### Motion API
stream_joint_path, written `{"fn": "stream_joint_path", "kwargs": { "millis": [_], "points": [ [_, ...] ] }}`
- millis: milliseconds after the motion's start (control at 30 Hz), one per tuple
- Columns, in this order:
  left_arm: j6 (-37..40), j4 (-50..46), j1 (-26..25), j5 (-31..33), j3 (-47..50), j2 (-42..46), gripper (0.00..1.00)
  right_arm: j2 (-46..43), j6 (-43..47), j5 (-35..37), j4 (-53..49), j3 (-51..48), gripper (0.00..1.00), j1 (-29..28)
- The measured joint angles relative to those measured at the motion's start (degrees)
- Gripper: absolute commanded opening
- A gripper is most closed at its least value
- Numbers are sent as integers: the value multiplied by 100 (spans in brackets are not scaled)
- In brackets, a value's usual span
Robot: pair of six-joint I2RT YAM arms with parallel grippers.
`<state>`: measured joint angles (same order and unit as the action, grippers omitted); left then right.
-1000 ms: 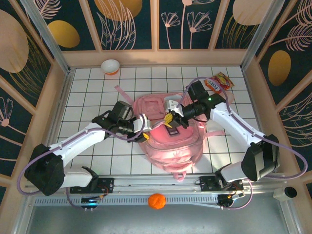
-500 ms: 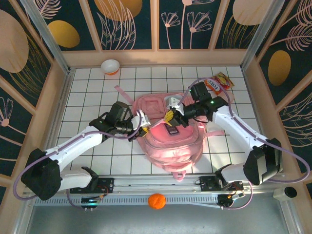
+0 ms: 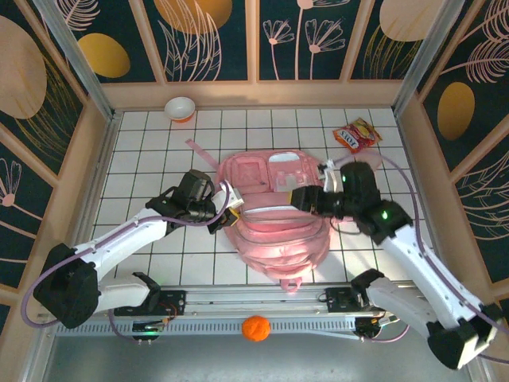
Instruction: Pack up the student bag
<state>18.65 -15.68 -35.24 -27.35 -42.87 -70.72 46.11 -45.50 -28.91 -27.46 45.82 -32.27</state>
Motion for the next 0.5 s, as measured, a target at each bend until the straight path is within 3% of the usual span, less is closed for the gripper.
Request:
{"fn": "stream_joint_path", "kwargs": {
  "millis": [100,200,333,500],
  "points": [
    [-37,-2,0,46,20,24,0,-883,-1884,568,339,-857,44,-964],
    [-61,0,0,85,20,24,0,-1143,-3101,1110,507,-1108,50,-1672],
    [-101,-2,-2,87,20,22,0,-752,-3993,1497,922,-1137,51,-2238],
    [-103,-2,-2,85,20,22,0,-271,-4612,1816,1652,-1561,50,-2315]
  ]
}}
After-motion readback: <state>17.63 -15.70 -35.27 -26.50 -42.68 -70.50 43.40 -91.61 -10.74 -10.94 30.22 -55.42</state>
